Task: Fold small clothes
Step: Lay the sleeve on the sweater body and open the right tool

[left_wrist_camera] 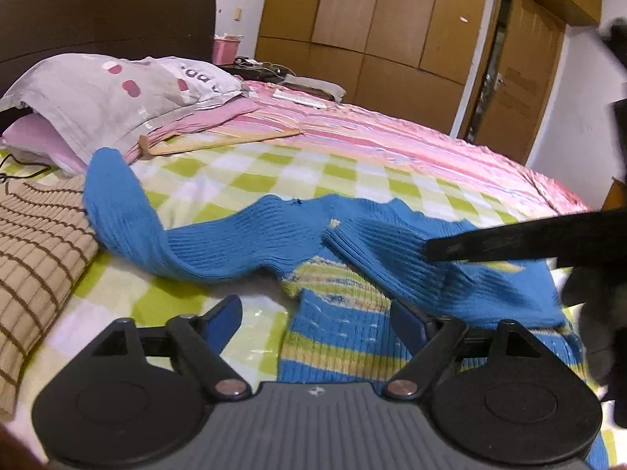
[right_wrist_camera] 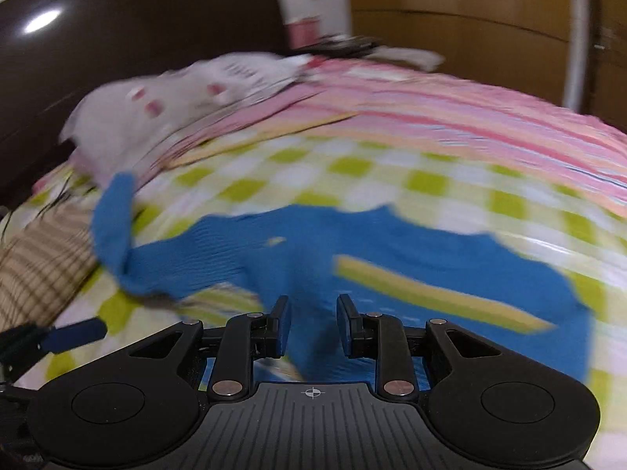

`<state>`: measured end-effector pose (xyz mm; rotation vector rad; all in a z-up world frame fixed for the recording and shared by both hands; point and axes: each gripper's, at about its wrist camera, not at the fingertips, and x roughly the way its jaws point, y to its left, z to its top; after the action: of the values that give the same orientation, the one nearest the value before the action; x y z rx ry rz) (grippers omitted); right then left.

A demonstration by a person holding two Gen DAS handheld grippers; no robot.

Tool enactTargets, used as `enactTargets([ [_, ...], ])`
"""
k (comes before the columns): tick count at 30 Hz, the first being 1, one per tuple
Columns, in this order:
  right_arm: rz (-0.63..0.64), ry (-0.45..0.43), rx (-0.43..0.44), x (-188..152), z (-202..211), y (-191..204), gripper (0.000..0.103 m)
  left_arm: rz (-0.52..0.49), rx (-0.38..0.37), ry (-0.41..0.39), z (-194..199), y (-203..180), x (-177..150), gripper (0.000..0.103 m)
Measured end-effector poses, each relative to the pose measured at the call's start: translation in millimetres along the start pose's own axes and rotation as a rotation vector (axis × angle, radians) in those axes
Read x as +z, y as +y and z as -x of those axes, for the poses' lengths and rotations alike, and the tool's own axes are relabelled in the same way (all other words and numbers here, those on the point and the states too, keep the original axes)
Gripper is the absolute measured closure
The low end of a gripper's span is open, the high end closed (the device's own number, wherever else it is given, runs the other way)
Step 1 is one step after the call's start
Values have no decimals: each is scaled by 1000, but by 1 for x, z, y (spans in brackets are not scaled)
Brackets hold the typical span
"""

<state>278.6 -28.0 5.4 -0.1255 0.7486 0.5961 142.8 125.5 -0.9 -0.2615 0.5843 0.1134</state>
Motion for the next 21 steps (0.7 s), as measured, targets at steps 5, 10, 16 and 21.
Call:
enactTargets([
  [5,21,46,69,9,-39,13,76,14,-2,12,-4,7,2,15],
  [10,101,91,17,10,-67,28,72,57,-16,32,-7,14,3,15],
  [16,86,94,22,8,-74,24,92,52,-15,27,-7,14,3,15],
  [21,35,94,146,10,-58,20,93,76,-6,7,-4,18,4,15],
])
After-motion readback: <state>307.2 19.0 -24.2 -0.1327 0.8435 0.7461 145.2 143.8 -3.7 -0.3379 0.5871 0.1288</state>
